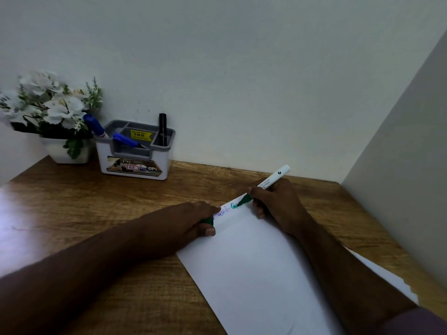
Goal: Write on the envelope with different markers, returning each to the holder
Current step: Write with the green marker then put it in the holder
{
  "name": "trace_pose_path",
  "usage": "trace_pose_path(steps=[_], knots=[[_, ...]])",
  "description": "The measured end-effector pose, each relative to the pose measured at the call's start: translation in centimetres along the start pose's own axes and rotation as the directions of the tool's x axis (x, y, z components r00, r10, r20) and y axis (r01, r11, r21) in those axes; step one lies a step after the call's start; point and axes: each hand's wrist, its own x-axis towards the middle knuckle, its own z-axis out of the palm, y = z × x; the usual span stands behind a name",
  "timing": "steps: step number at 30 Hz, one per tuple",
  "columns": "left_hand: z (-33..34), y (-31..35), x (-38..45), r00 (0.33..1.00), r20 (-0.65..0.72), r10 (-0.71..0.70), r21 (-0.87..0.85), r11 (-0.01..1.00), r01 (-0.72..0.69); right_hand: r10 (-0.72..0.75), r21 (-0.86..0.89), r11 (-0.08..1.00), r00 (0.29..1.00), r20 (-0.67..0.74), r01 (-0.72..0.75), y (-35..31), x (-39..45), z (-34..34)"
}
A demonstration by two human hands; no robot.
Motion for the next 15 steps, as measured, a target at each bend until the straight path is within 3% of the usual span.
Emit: trace_pose_path(steps=[15], knots=[[0.27, -0.49, 0.27, 1.000, -0.007, 0.006, 0.002, 1.000, -0.006, 0.028, 0.010, 1.000, 0.996, -0.082, -0.027, 0.52, 0.41, -0.13]])
